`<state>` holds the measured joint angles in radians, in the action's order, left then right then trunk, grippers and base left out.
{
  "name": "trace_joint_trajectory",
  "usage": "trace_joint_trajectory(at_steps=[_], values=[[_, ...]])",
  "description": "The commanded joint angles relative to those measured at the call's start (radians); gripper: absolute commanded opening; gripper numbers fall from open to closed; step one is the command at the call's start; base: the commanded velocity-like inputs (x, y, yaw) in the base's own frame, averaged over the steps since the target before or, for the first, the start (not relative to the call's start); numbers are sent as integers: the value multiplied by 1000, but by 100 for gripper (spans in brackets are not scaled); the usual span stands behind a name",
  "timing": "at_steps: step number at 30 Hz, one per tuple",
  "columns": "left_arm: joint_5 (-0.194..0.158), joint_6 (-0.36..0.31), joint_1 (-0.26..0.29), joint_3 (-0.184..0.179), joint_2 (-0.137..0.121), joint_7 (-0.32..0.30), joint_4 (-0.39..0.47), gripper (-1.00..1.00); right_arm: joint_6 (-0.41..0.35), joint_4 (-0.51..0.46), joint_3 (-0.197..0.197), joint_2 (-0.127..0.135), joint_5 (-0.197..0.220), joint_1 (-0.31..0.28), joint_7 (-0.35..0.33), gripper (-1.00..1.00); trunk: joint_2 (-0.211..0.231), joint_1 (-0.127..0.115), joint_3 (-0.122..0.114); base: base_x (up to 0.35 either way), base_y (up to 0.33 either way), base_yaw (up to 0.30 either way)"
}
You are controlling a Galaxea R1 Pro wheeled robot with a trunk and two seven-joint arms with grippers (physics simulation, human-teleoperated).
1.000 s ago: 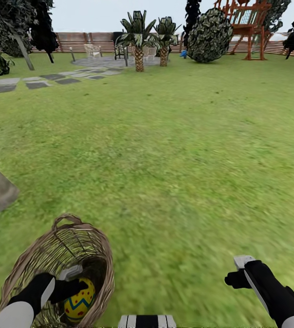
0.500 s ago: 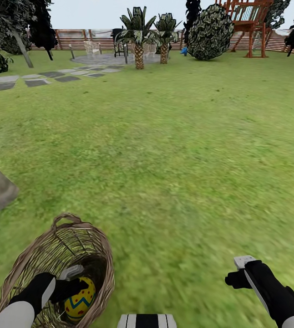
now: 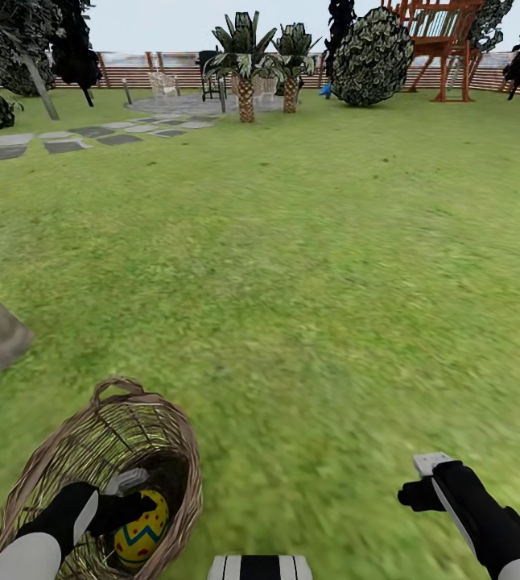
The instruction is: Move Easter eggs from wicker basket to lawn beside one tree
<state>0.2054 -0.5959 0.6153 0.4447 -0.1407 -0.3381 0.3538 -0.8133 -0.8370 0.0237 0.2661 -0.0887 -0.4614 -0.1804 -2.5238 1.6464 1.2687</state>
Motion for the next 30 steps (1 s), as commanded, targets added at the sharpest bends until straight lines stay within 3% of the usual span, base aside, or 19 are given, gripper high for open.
trace_joint_trajectory(at_steps=[1, 25, 26, 28, 30], values=[[8, -5, 0, 8, 1, -9, -29, -100, -4, -1, 2, 1, -9, 0, -7, 100, 0, 0, 1, 0, 0, 0], [7, -5, 0, 8, 15, -9, -49, -100, -3, 1, 8, -1, -11, 0, -5, 100, 0, 0, -3, 0, 0, 0], [9, 5, 0, 8, 15, -9, -55, -100, -3, 1, 8, -2, -11, 0, -4, 100, 0, -1, -7, 0, 0, 0], [11, 117, 0, 8, 14, -4, -71, -100, -3, 1, 8, -1, -11, 0, -5, 100, 1, -2, -15, 0, 0, 0], [11, 162, 0, 7, 15, -3, -105, -100, -4, 1, 9, -1, -11, 0, -5, 100, 1, -3, -22, 0, 0, 0]])
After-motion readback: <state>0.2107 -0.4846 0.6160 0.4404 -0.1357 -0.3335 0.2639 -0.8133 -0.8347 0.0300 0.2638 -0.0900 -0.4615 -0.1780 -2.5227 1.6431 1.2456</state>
